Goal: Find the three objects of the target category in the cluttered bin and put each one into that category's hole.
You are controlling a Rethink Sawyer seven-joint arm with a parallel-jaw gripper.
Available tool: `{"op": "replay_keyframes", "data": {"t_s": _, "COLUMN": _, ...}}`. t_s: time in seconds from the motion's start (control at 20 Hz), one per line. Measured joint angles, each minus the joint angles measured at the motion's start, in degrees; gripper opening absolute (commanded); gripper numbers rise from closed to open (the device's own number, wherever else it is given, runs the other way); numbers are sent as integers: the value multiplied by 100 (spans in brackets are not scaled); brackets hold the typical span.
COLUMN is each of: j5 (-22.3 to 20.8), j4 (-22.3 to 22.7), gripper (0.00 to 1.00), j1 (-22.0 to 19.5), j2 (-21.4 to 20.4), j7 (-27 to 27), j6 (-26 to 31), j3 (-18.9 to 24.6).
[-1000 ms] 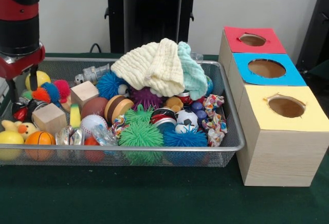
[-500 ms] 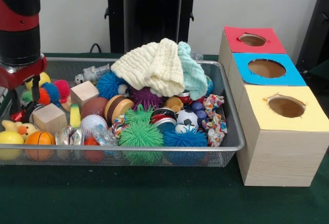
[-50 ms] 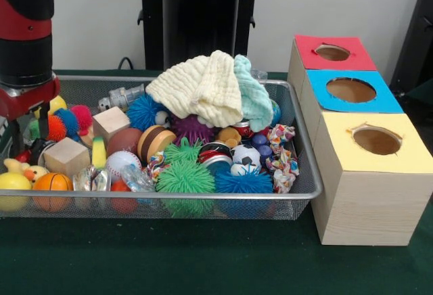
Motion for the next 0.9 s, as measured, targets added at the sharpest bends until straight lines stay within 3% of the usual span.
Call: {"op": "replay_keyframes", "data": {"t_s": 0.9, "j5": -90, "j4": -1, "gripper": 100, "j1": 25, "j2": -70, "j7": 0, "j6": -3, "j3": 0}}
